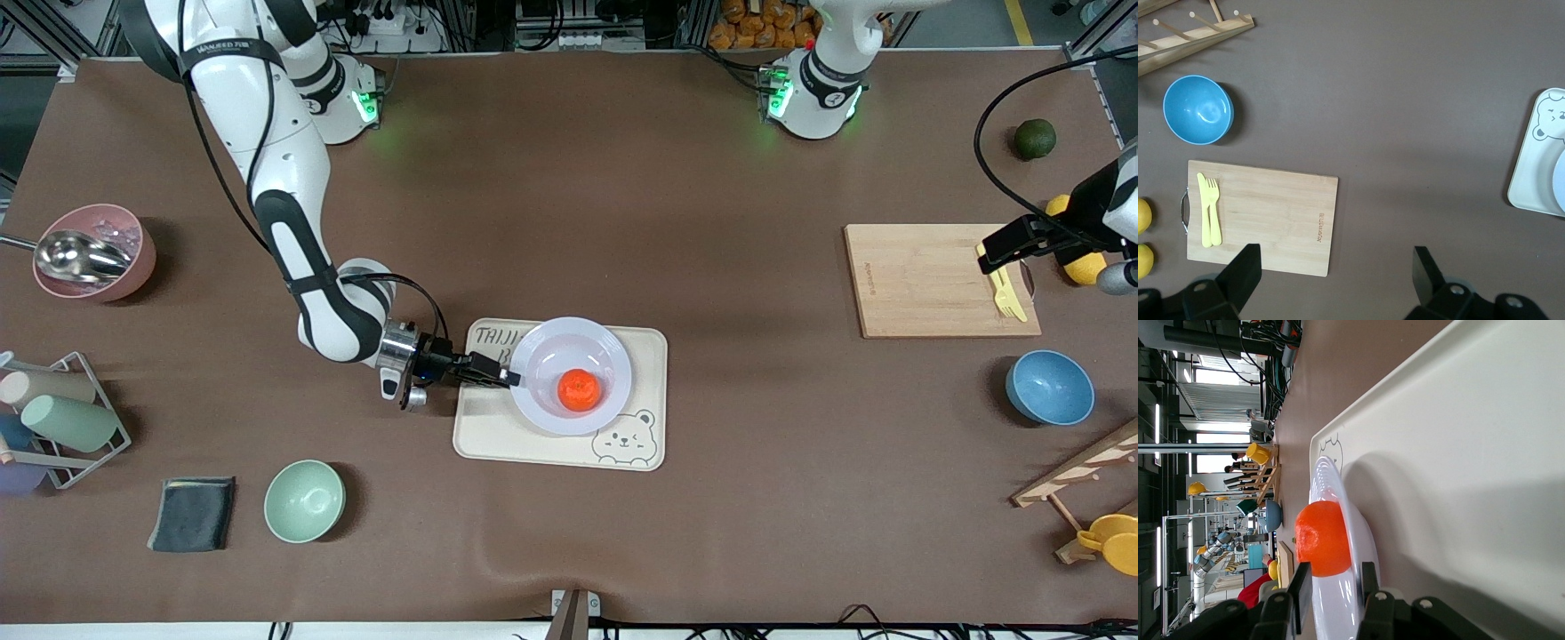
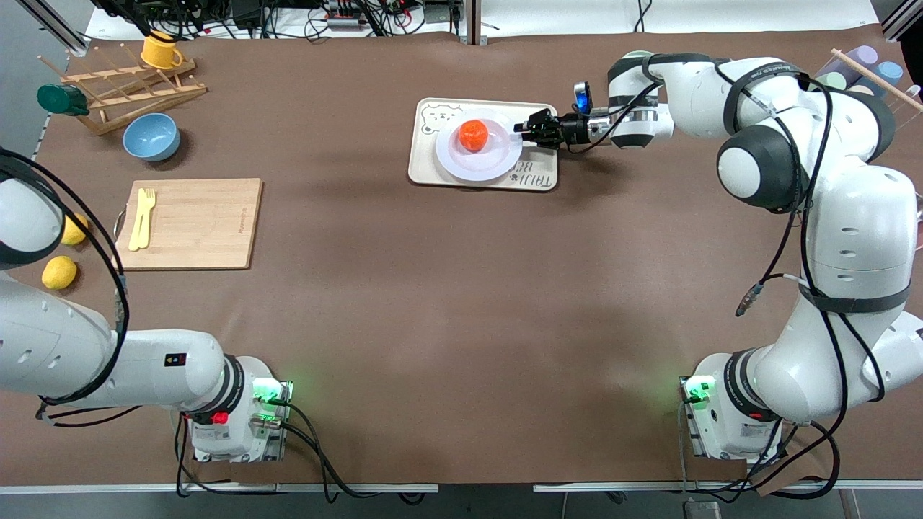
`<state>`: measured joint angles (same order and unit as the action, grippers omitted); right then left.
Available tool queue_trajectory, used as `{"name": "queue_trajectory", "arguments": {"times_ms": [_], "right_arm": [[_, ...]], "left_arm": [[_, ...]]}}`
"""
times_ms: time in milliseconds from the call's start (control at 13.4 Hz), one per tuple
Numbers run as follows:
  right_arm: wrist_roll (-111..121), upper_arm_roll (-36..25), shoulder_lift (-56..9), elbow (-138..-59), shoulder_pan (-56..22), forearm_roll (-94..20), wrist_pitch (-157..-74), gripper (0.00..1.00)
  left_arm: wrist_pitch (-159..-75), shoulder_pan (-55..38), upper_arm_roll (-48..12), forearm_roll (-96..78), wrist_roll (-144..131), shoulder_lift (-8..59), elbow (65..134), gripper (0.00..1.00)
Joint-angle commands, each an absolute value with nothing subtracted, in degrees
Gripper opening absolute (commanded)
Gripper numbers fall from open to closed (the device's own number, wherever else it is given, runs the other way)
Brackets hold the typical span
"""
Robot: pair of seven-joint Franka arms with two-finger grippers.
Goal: Place orange and plate with both arms
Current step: 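Slide the plate with the right gripper onto the bear tray, then open the right gripper and pull it back from the plate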
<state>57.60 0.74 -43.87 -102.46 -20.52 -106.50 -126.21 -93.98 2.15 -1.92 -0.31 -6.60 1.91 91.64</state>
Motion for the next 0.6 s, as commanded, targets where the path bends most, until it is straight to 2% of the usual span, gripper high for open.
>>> {"name": "queue_trajectory", "arguments": {"times_ms": [0, 223, 298, 521], "right_arm": [[58.97, 0.88, -44.65, -101.34, -19.52, -105.74, -125.95, 0.37], [59.06, 0.97, -44.65, -101.34, -18.11, -102.31, -125.86, 0.37], [58.98, 0.97, -44.65, -101.34, -17.93, -101.35, -125.86, 0.41], [58.1, 0.88, -44.04, -101.25, -17.32, -98.28, -125.77, 0.39]], "left_arm": [[-94.66, 2.11, -1.76, -0.7, -5.19, 1.67, 91.76, 1.0], [-94.66, 2.2, -1.76, -0.79, -5.19, 1.67, 91.76, 1.0], [-94.66, 2.11, -1.76, -0.88, -5.19, 1.67, 91.76, 1.0], [-94.66, 2.11, -1.76, -0.97, -5.19, 1.67, 91.5, 1.0]]}}
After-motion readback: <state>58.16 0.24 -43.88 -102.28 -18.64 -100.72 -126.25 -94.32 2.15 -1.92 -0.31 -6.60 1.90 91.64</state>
